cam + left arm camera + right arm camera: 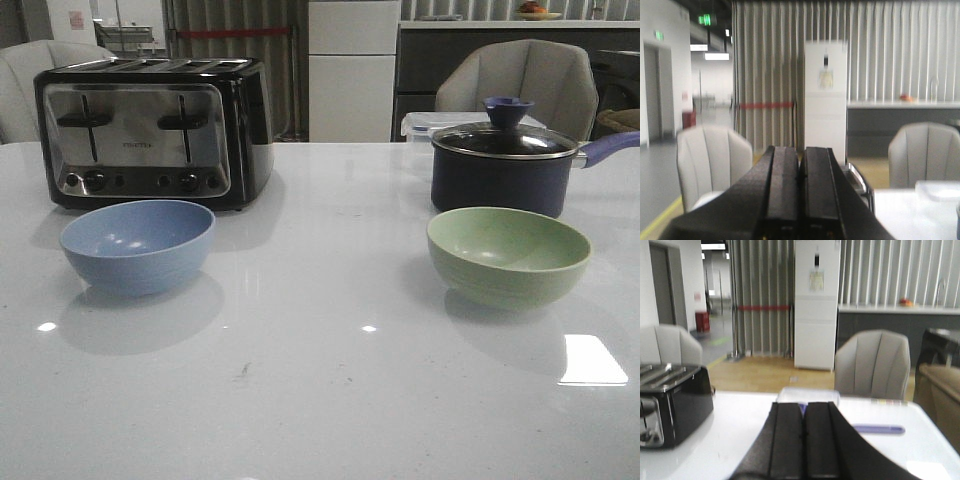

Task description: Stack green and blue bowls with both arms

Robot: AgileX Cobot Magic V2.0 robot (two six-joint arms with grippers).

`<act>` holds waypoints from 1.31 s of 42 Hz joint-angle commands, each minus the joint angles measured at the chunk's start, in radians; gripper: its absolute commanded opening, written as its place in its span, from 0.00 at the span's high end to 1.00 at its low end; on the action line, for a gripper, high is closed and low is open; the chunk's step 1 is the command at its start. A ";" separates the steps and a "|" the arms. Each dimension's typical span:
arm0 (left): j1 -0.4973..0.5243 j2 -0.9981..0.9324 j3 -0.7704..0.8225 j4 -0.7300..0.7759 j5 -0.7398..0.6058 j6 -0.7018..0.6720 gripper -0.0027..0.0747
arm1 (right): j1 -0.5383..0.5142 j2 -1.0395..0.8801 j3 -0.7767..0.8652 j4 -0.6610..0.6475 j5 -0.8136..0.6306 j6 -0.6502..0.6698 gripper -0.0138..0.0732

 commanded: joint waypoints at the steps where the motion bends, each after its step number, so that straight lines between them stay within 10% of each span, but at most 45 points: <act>1: -0.004 0.097 -0.076 -0.005 0.045 0.000 0.85 | -0.006 0.100 -0.080 -0.004 0.020 -0.011 0.78; 35: -0.004 0.491 -0.083 -0.005 0.284 -0.006 0.84 | -0.006 0.656 -0.086 -0.002 0.277 -0.011 0.76; 46: -0.004 0.510 -0.083 -0.005 0.255 0.000 0.38 | -0.006 0.744 -0.102 0.011 0.269 -0.011 0.24; 55: -0.004 0.510 -0.083 -0.005 0.250 0.000 0.36 | -0.006 0.884 -0.201 0.081 0.271 -0.011 0.21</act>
